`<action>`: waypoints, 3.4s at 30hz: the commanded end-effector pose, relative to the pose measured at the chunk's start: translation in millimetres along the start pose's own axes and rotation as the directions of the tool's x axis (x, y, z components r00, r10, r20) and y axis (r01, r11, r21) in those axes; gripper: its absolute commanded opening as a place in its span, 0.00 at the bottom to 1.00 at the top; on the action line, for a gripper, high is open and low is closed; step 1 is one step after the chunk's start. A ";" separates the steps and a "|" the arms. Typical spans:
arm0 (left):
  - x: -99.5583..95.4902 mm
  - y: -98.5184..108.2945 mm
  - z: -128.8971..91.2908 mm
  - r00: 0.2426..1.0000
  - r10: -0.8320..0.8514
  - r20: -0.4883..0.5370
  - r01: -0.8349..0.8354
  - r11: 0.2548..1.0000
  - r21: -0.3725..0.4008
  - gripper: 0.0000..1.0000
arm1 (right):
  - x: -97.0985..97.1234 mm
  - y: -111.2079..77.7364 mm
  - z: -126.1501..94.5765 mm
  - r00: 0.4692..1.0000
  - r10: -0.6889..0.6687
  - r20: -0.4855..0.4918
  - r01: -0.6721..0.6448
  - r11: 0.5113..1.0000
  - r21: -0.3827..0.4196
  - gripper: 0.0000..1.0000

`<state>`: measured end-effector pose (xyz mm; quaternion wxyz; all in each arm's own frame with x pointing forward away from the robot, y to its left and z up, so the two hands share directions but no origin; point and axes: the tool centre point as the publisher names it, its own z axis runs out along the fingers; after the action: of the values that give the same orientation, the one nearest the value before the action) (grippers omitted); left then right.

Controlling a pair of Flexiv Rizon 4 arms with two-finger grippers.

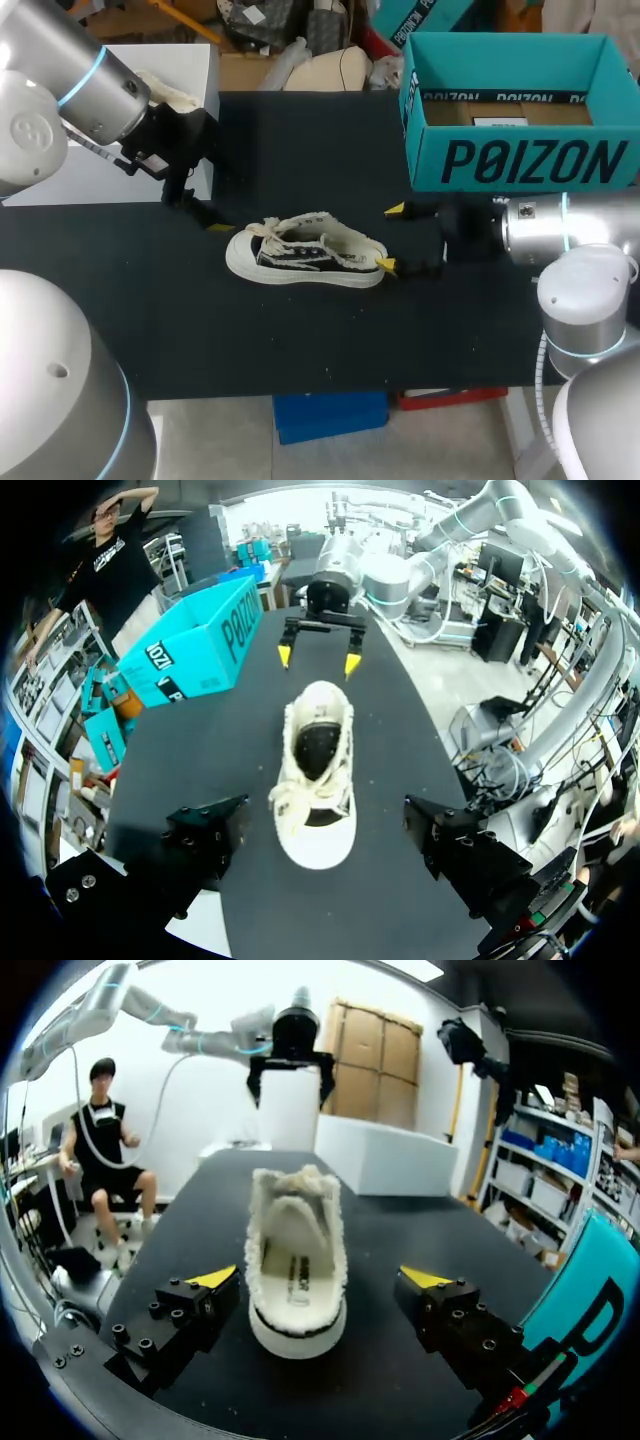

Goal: Take the shoe out of the shoebox, open the shoe tongue, remove and reinsert the insole, then place the shoe into the shoebox

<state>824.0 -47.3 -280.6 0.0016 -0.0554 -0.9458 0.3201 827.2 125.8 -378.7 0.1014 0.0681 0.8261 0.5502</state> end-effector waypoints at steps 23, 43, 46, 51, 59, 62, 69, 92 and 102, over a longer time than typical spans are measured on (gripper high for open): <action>0.1 0.7 1.8 1.000 0.002 0.003 -0.002 1.000 0.000 1.00 | 10.6 -25.9 30.8 1.000 0.030 0.005 -0.030 0.998 0.056 1.00; 0.1 0.7 1.8 1.000 0.002 0.003 -0.002 1.000 0.000 1.00 | 12.4 -36.3 44.3 0.998 0.062 -0.022 -0.060 0.996 0.071 1.00; 0.1 0.7 1.8 1.000 0.002 0.003 -0.002 1.000 0.000 1.00 | 14.3 -38.5 47.8 0.998 0.066 -0.022 -0.064 0.996 0.064 1.00; 0.1 0.7 1.8 1.000 0.002 0.003 -0.002 1.000 0.000 1.00 | 14.3 -40.1 52.1 0.998 0.060 -0.027 -0.058 0.996 0.061 1.00; 0.1 0.7 1.8 1.000 0.002 0.003 -0.002 1.000 0.000 1.00 | 12.4 -41.2 54.4 0.998 0.060 -0.032 -0.057 0.995 0.079 0.00; 0.1 0.7 1.8 1.000 0.002 0.003 -0.002 1.000 0.000 1.00 | 12.4 -41.2 54.4 0.998 0.060 -0.032 -0.057 0.995 0.079 0.00; -8.8 -39.0 -12.0 0.960 -0.259 0.105 0.269 0.959 -0.094 1.00 | 12.4 -41.2 54.4 0.998 0.060 -0.032 -0.057 0.995 0.079 0.00; 11.8 -69.3 -2.6 0.909 -0.395 0.133 0.413 0.894 -0.173 1.00 | 12.4 -41.2 54.4 0.998 0.060 -0.032 -0.057 0.995 0.079 0.00; -12.0 -90.1 20.6 0.249 -0.782 0.572 0.968 0.175 -0.181 1.00 | 12.4 -41.2 54.4 0.998 0.060 -0.032 -0.057 0.995 0.079 0.00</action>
<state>815.6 -112.6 -236.3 0.0144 0.2730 -0.9396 0.2059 827.0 158.5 -436.9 0.0681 0.0850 0.8453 0.5231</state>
